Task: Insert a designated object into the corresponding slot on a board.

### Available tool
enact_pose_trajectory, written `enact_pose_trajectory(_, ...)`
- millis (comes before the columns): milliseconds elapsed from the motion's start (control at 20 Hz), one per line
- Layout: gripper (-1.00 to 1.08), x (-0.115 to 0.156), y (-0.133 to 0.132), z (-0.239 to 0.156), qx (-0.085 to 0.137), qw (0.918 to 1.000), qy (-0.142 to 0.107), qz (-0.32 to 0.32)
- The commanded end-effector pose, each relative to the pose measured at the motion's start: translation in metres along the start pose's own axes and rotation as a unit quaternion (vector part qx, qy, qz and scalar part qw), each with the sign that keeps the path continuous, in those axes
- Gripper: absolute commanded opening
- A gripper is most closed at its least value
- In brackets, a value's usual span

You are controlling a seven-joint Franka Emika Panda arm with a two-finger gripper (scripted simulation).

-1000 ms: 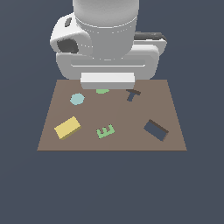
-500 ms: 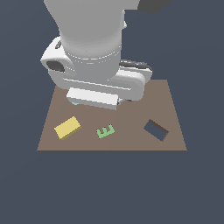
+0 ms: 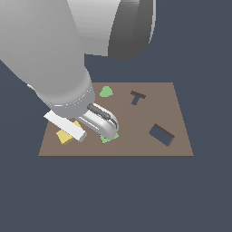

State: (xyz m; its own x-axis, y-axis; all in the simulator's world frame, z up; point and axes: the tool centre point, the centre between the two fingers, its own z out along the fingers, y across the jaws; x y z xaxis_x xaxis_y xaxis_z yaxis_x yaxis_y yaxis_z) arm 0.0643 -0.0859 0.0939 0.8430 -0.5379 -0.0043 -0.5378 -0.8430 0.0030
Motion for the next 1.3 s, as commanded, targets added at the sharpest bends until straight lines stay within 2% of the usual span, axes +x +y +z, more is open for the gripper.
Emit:
enact_pose_trajectory(0, 1.0, 0.014, 0.01, 0.011, 0.0, 0.9989, 0.001, 0.046)
enact_pose_trajectory(300, 1.0, 0.034, 0.031, 0.031, 0.001, 0.9919, 0.002, 0.127)
enact_pose_trajectory(550, 1.0, 0.043, 0.043, 0.041, 0.002, 0.9861, 0.002, 0.166)
enact_pose_trajectory(1250, 1.0, 0.045, 0.047, 0.062, 0.002, 0.9839, 0.002, 0.179)
